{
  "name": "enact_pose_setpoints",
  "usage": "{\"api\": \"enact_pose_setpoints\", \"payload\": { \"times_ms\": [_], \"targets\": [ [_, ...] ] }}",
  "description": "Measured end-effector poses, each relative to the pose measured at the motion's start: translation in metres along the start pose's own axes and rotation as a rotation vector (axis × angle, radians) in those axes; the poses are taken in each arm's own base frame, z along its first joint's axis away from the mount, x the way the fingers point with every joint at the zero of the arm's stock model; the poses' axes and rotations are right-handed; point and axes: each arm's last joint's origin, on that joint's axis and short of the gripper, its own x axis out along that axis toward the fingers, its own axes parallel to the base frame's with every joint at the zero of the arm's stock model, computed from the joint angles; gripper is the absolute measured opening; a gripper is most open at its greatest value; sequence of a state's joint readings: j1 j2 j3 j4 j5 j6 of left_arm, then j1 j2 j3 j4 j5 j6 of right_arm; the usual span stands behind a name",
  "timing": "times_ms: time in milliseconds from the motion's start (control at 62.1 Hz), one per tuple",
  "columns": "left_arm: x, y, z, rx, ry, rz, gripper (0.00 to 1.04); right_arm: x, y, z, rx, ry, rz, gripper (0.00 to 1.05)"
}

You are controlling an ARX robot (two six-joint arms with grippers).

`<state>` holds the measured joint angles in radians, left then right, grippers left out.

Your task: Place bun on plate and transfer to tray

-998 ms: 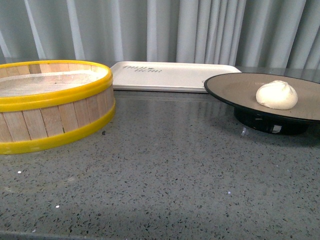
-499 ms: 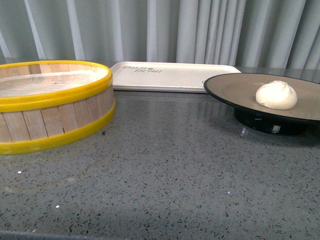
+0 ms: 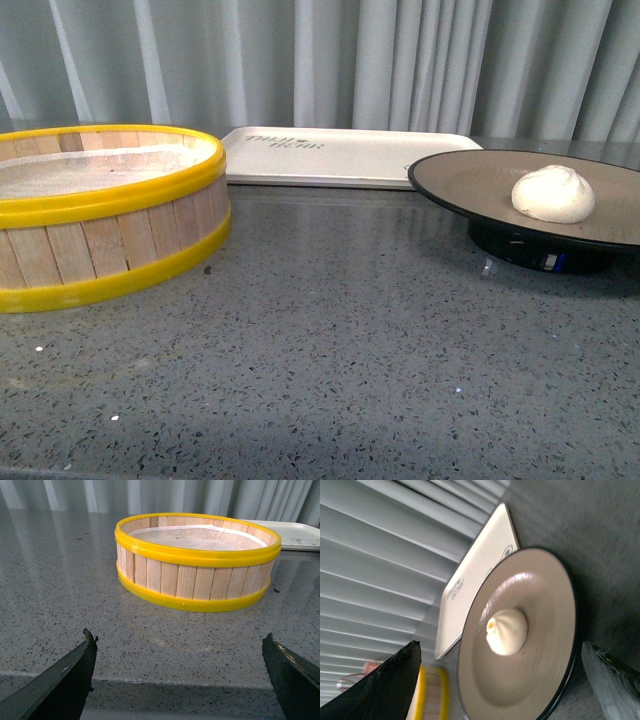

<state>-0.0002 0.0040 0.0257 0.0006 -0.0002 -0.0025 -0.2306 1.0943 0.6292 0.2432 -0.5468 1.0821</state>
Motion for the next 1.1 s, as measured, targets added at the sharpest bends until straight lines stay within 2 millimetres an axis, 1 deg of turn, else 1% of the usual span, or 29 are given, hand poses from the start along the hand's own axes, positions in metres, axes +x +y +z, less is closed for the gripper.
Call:
{"api": "enact_pose_setpoints", "payload": {
  "times_ms": [161, 322, 403, 499, 628, 757, 870, 1095],
  "targets": [
    [0.0, 0.0, 0.0, 0.0, 0.0, 0.0, 0.98, -0.004, -0.006, 0.0, 0.111, 0.028, -0.012, 0.96],
    [0.0, 0.0, 0.0, 0.0, 0.0, 0.0, 0.98, -0.011, -0.012, 0.01, 0.13, -0.003, -0.023, 0.96],
    [0.0, 0.0, 0.0, 0.0, 0.0, 0.0, 0.98, -0.01, -0.016, 0.015, 0.135, -0.01, -0.025, 0.96],
    [0.0, 0.0, 0.0, 0.0, 0.0, 0.0, 0.98, -0.001, -0.025, 0.023, 0.152, -0.007, -0.041, 0.96],
    [0.0, 0.0, 0.0, 0.0, 0.0, 0.0, 0.98, 0.017, -0.037, 0.035, 0.176, 0.017, -0.06, 0.96],
    [0.0, 0.0, 0.0, 0.0, 0.0, 0.0, 0.98, 0.034, -0.039, 0.039, 0.178, 0.048, -0.056, 0.96],
    [0.0, 0.0, 0.0, 0.0, 0.0, 0.0, 0.98, 0.045, -0.036, 0.032, 0.185, 0.089, -0.052, 0.96],
    [0.0, 0.0, 0.0, 0.0, 0.0, 0.0, 0.98, 0.062, -0.021, 0.006, 0.183, 0.178, -0.016, 0.96]
  ]
}}
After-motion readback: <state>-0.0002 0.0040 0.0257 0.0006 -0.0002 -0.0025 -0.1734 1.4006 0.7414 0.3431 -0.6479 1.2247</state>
